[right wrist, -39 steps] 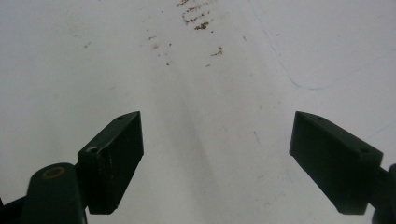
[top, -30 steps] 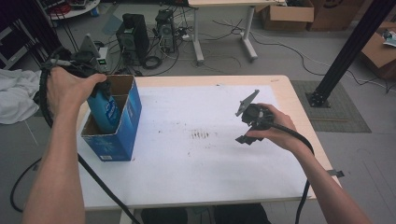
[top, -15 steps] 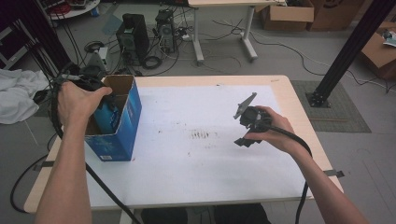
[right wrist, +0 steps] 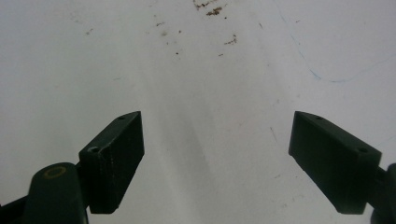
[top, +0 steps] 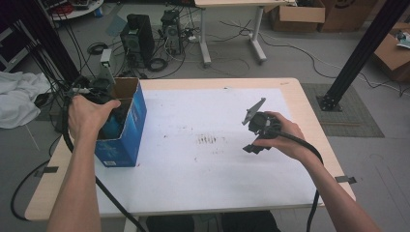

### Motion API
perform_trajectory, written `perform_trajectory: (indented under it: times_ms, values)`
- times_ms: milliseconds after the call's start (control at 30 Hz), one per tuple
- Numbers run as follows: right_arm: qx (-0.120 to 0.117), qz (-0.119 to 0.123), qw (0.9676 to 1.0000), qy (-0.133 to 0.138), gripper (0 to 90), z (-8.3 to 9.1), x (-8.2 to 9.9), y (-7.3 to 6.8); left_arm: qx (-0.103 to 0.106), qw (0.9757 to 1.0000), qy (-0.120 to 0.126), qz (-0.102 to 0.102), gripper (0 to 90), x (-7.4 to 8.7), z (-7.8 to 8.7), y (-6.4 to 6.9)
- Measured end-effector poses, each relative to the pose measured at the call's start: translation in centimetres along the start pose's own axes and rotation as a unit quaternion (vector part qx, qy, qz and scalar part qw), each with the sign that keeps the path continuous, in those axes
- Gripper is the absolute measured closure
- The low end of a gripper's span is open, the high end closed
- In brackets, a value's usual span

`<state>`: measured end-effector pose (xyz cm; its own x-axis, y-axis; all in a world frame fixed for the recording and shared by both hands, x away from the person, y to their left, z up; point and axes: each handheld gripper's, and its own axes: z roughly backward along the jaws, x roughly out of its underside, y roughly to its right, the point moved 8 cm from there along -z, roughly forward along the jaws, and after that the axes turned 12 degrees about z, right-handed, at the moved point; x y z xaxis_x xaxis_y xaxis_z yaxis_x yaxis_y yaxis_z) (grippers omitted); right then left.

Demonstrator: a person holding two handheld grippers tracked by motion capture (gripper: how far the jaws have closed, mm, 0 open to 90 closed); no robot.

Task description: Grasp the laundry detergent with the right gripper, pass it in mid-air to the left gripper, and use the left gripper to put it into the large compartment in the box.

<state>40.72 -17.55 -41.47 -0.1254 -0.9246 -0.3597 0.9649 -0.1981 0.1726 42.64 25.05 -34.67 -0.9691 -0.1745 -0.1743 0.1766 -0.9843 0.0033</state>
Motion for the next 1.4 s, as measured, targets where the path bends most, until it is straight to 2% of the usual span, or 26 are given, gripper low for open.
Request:
perform_trajectory:
  times_ms: [300,567,1400]
  values:
    - [-0.001,0.0,1.0,-0.004,18.2,-0.3,0.1,-0.2,-0.006,1.0,-0.006,-0.002,38.2,0.4,-1.5,-0.3]
    - [-0.003,0.001,1.0,-0.003,18.2,-0.5,0.0,-0.4,0.003,1.0,0.002,0.005,38.1,0.6,-1.6,-0.5]
    - [-0.004,-0.001,1.0,-0.006,18.2,-0.8,0.2,-0.6,0.0,1.0,0.01,0.0,37.5,0.8,-1.6,-0.4]
